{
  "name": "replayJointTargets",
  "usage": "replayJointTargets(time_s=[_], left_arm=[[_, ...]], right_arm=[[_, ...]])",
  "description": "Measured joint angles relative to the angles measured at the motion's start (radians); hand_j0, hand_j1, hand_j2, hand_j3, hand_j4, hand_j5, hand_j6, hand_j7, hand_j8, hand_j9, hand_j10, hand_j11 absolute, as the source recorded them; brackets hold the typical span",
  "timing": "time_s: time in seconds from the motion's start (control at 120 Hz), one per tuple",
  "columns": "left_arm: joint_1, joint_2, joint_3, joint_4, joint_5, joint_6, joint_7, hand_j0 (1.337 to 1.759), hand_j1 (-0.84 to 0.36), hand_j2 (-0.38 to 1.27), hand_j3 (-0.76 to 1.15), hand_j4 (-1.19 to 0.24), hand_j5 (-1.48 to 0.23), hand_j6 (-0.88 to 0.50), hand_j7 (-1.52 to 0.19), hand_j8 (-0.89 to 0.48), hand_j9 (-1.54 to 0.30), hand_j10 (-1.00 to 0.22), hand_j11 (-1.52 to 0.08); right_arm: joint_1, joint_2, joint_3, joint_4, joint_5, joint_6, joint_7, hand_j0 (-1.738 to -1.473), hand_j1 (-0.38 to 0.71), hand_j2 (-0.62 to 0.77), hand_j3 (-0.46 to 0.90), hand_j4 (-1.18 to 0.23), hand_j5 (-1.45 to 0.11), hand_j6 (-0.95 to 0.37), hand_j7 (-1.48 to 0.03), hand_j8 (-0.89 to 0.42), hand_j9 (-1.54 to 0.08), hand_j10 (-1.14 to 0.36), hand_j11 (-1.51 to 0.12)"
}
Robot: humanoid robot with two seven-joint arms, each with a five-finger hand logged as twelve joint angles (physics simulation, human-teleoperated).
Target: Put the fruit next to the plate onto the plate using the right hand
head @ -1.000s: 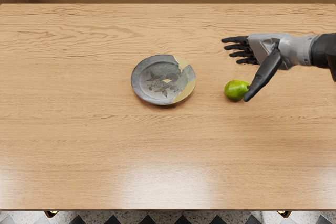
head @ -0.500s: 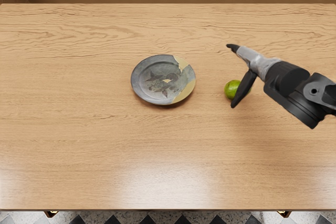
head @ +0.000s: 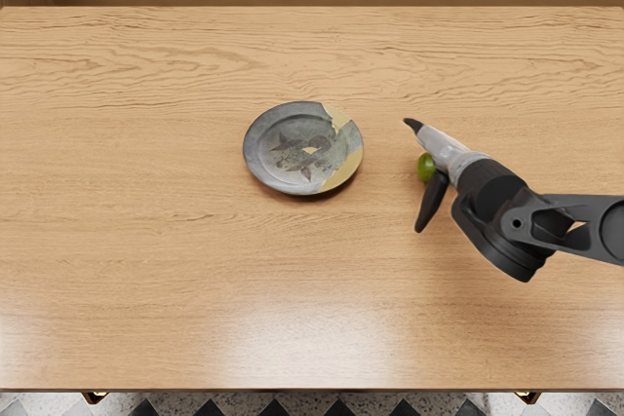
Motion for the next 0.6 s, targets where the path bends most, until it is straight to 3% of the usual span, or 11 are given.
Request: replayJointTargets(time_s=[0.517,0.6], left_arm=[[0.0,0.0,0.0,0.0,0.0,0.0,0.0,1.658,0.33,0.0,0.0,-0.02,-0.02,-0.02,-0.02,-0.02,-0.02,-0.02,-0.02],[0.0,0.0,0.0,0.0,0.0,0.0,0.0,1.658,0.33,0.0,0.0,-0.02,-0.02,-0.02,-0.02,-0.02,-0.02,-0.02,-0.02]], right_arm=[[-0.033,0.005,0.011,-0.105,-0.021,-0.001,0.0,-1.658,-0.35,0.0,0.0,0.0,0.0,0.0,0.0,0.0,0.0,0.0,0.0],[-0.035,0.007,0.012,-0.108,-0.022,-0.001,0.0,-1.658,-0.3,-0.01,0.0,-0.04,-0.05,-0.04,-0.05,-0.04,-0.05,-0.04,-0.05]])
